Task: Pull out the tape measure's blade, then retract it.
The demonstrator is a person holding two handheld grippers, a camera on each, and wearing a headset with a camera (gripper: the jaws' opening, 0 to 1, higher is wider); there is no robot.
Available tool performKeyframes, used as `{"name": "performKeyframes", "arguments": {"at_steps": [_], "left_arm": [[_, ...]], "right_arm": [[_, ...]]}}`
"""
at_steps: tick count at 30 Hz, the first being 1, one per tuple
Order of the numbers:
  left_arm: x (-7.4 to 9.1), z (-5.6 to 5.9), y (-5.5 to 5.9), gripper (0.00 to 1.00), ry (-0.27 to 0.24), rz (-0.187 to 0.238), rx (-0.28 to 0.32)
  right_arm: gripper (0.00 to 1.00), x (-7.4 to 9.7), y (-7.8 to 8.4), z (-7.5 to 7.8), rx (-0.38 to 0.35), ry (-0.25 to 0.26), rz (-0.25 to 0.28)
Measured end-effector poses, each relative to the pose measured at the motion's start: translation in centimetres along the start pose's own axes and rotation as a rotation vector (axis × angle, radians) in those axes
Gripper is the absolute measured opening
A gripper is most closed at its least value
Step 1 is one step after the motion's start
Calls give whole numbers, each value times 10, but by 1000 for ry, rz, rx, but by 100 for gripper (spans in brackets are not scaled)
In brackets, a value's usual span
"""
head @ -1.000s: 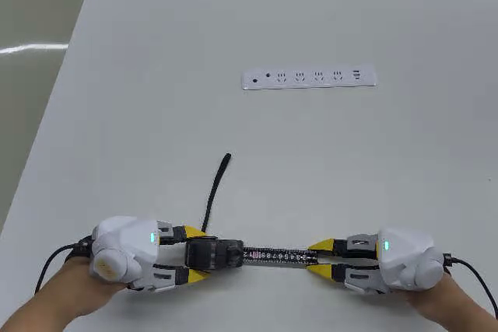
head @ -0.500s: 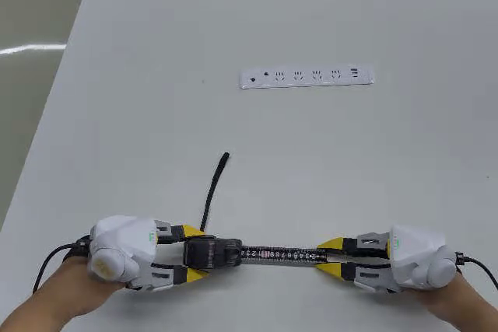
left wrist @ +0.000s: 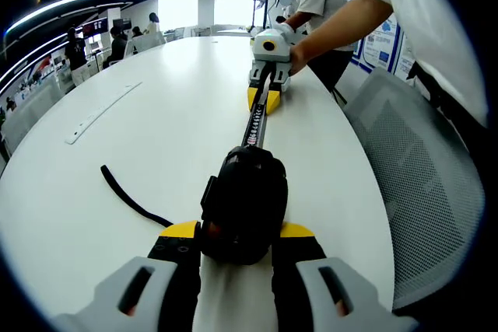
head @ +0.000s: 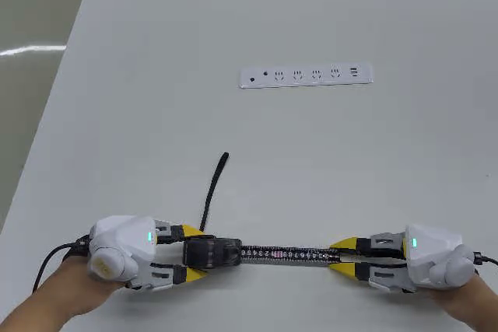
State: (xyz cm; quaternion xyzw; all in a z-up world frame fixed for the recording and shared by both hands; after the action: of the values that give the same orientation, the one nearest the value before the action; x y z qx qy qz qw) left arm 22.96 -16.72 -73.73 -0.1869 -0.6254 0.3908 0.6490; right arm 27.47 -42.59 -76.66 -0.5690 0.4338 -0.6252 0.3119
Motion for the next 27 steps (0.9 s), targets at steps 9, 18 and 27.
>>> {"name": "performKeyframes", "arguments": {"at_steps": [9, 18, 27], "left_arm": [[0, 0, 0, 31, 3, -6, 0], [-1, -1, 0, 31, 4, -6, 0], [-1, 0, 0, 31, 2, -10, 2]], "right_arm": [[11, 8, 5, 3, -6, 0, -3], [11, 20, 10, 6, -12, 8, -11], [11, 31, 14, 8, -21, 15, -14]]}}
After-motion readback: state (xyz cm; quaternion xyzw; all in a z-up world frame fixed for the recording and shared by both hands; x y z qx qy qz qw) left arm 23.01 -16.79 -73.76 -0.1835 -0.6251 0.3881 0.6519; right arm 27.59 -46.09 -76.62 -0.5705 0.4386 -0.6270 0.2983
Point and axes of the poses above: the centre of the closed fingertips' face, and the gripper's own axes: x roughly backward along the fingers, z roughly to its right, y roughly out of its underside, the point moved 4 cm from there along x, roughly backward along the fingers, and after that the axes turned 10 degrees about y, right-handed, at the moved point
